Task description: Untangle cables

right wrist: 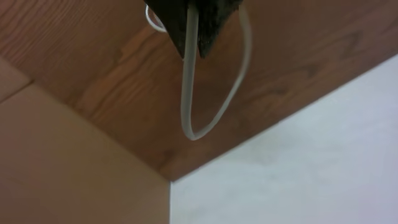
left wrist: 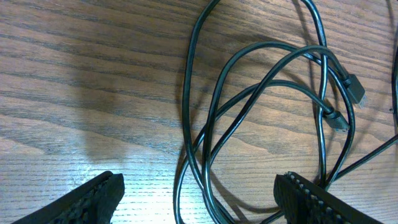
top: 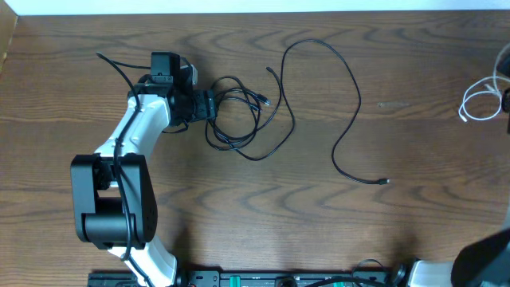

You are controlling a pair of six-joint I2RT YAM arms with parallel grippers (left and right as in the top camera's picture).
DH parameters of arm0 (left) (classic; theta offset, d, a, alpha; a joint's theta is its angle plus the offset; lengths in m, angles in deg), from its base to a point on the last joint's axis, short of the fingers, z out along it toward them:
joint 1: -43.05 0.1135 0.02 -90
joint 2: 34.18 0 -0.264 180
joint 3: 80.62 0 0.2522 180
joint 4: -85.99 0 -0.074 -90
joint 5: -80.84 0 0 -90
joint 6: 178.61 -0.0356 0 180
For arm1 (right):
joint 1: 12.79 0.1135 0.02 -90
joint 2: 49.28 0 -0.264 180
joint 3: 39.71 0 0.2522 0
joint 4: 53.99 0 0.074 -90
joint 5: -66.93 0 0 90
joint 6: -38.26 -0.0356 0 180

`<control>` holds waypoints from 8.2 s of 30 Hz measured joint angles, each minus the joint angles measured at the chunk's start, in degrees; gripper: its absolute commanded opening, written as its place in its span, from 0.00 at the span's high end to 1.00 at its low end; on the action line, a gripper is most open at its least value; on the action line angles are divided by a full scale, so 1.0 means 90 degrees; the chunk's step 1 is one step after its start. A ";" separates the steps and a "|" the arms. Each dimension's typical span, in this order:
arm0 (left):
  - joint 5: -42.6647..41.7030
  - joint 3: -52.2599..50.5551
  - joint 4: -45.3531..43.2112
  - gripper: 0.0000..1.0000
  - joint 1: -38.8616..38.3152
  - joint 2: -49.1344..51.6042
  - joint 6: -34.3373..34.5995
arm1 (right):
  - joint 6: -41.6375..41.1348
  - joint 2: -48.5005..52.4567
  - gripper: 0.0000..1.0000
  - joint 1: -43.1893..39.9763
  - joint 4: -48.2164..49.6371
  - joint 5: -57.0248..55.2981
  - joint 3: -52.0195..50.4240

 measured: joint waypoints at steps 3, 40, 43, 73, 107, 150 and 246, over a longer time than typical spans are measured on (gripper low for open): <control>0.0002 0.0000 0.0000 0.18 0.0000 0.0000 0.0000 | -0.0092 0.0323 0.99 -0.0223 0.0029 0.0197 0.0000; 0.0000 0.0000 0.0002 0.23 0.0000 0.0000 0.0000 | -0.1066 0.1940 0.37 -0.0517 -0.2050 0.2365 0.0000; 0.0002 0.0000 0.0017 0.47 0.0000 0.0000 0.0005 | -0.1115 0.2215 0.41 -0.0294 -0.2144 0.2628 0.0000; 0.0002 0.0000 0.0041 0.32 0.0000 0.0000 0.0022 | -0.1226 0.3310 0.54 0.2368 -0.1858 0.3791 0.0141; 0.0002 0.0000 0.0041 0.32 0.0000 0.0000 0.0022 | -0.3043 0.3568 0.55 0.5688 -0.1285 0.3181 0.0345; 0.1382 0.0000 0.0420 0.52 0.0656 0.0000 0.1559 | -0.0639 0.3570 0.60 0.7883 0.2096 0.2169 0.0340; 0.1144 -0.0015 0.0493 0.40 0.1396 0.0000 0.2021 | -0.2601 0.4745 0.99 0.7213 0.3701 0.4405 0.0338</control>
